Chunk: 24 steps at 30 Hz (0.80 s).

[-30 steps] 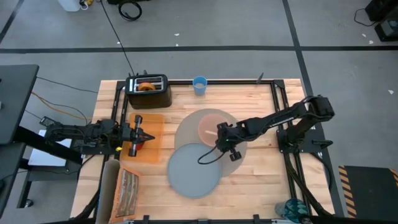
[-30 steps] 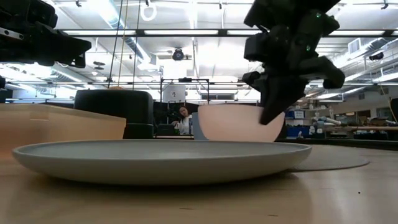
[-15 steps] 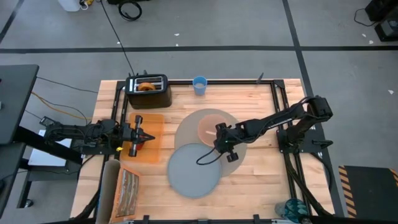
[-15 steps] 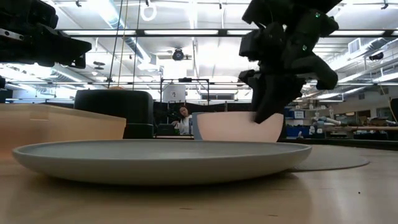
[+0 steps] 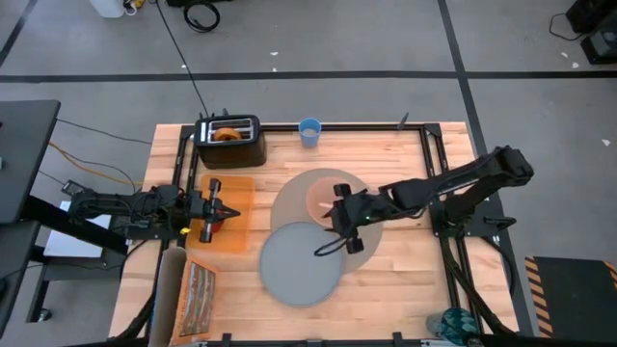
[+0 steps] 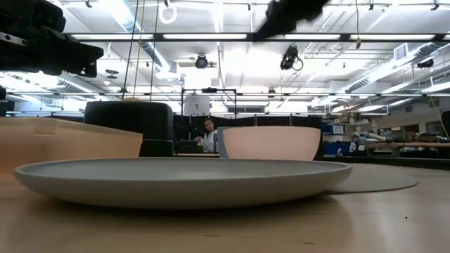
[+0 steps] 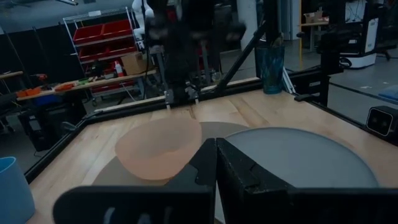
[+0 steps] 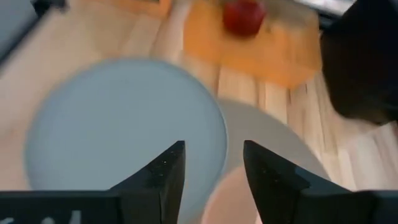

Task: Arrange a breakfast setting
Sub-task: Put the blue cup next to the table mat

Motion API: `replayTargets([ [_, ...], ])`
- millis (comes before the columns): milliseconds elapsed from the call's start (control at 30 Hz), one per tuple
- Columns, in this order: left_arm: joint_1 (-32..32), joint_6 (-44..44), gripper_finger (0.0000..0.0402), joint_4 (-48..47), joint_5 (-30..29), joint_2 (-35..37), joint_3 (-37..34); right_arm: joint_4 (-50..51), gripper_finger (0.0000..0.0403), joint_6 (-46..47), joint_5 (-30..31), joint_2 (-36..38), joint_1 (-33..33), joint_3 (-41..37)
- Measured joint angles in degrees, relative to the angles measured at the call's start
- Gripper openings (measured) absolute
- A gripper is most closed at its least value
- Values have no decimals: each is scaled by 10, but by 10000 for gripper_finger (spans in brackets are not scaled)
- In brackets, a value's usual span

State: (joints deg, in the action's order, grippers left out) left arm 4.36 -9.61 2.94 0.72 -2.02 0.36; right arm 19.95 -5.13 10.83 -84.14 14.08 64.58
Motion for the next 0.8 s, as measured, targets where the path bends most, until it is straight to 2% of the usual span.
replayTargets([
  [167, 0, 0, 9, 0, 0, 0, 0, 18, 181, 16, 18, 0, 62, 55],
  [300, 0, 0, 9, 0, 0, 0, 0, 42, 181, 59, 110, 0, 92, 75],
  [400, 0, 0, 9, 0, 0, 0, 0, 53, 181, 76, 153, 0, 92, 76],
  [667, 0, 0, 9, 0, 0, 0, 0, 32, 186, 77, 160, -1, -2, 76],
  [800, 0, 0, 9, 0, 0, 0, 0, 9, 213, 55, 105, -5, -69, 76],
])
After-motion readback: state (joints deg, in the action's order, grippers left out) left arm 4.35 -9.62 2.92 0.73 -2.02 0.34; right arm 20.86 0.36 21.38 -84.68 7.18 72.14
